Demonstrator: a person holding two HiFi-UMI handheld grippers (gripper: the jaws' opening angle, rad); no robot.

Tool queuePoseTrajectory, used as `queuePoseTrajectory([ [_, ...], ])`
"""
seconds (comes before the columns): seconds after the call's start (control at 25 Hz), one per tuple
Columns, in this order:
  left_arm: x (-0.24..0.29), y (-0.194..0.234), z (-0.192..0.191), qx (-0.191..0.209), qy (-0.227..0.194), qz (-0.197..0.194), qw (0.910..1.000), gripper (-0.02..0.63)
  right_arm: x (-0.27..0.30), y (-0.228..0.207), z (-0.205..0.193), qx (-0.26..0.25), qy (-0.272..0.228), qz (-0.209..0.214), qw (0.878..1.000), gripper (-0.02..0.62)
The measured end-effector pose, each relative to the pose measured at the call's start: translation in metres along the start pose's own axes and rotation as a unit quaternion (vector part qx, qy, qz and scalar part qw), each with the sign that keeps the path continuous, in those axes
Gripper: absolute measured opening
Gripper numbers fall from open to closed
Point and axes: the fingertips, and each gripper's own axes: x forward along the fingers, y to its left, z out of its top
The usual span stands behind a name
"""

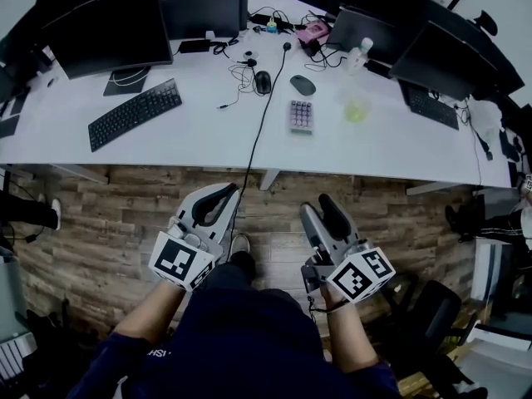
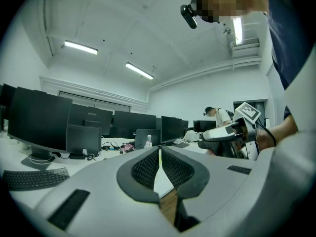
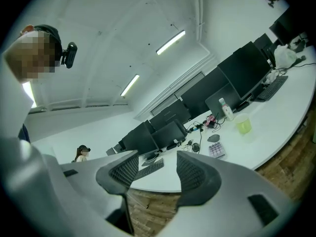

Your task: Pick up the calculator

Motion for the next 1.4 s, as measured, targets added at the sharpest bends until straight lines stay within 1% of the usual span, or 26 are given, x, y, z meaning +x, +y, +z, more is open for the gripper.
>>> queuePoseTrajectory([
  [0.36,0.025,0.034,0.005,0.004,0.006,-0.015,0.9999,0.041,0.042,-0.014,0.006,0.013,0.002,-0.011,1.000,0.233],
  [0.8,0.041,0.057,0.000,-0.004,0.015,-0.014,0.9998,0.041,0.070,-0.035,0.005,0.037,0.014,-0.021,0.999,0.233],
  [1.12,0.066,0.067,-0.009,-0.008,0.027,-0.014,0.9995,0.041,0.090,-0.065,0.004,0.058,0.027,-0.029,0.998,0.233],
  [1.4,0.095,0.077,-0.020,-0.024,0.045,0.002,0.9987,0.041,0.110,-0.100,-0.001,0.090,0.045,-0.031,0.994,0.233],
])
